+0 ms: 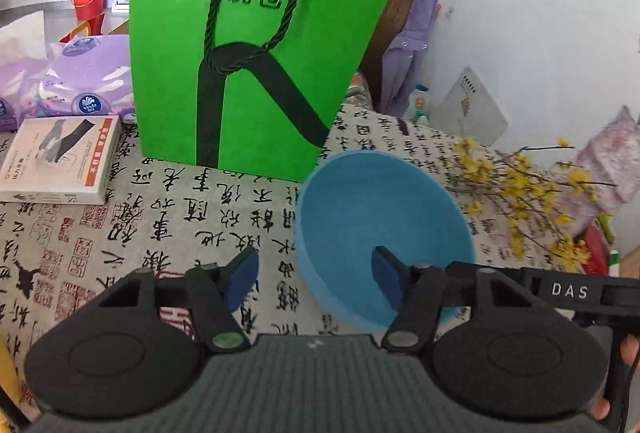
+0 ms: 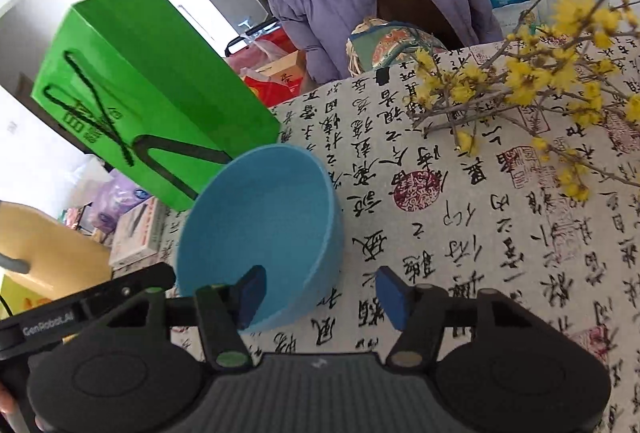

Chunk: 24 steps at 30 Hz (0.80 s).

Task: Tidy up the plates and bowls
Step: 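Move both grippers to the last blue bowl near the green bag, then close both grippers on the rim of the blue bowl, then lift the blue bowl and carry it over the nested blue bowls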

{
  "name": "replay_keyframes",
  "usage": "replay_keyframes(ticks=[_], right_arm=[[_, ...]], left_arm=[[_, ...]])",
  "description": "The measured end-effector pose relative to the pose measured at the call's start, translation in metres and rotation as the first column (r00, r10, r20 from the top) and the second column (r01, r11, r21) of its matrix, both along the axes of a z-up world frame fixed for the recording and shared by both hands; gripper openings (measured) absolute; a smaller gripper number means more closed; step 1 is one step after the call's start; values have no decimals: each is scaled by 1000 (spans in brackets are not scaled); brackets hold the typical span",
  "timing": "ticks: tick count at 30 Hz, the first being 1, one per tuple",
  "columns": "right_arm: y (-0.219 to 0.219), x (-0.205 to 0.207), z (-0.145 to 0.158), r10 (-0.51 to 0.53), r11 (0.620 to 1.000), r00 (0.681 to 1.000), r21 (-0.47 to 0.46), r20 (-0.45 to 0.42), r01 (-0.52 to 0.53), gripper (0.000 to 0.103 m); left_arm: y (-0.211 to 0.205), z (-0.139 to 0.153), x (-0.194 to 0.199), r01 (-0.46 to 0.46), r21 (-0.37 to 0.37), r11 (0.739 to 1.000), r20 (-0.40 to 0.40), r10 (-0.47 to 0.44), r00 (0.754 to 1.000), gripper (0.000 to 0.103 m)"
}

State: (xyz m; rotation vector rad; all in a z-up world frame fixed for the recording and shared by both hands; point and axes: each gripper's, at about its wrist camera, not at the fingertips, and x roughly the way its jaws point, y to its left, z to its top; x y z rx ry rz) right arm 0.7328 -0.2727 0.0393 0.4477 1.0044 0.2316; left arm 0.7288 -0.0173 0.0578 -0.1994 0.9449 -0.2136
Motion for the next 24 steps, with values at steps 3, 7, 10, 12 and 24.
replay_keyframes(ticks=[3, 7, 10, 12, 24], right_arm=[[5, 8, -8, -9, 1000, 1000, -15, 13, 9, 41], [14, 10, -10, 15, 998, 999, -69, 34, -13, 19], [18, 9, -7, 16, 995, 999, -101, 44, -12, 16], [21, 7, -3, 24, 993, 998, -117, 54, -18, 14], [-4, -54, 44, 60, 983, 993, -180, 98, -41, 7]], left_arm=[[-3, -13, 10, -12, 14, 1000, -9, 12, 1000, 42], [-10, -18, 11, 1, 37, 999, -9, -1, 1000, 14], [-14, -17, 8, -11, 72, 997, -36, 14, 999, 11], [-14, -15, 5, -22, 73, 997, -59, 26, 998, 9], [-48, 37, -84, -15, 86, 996, 8, 14, 1000, 9]])
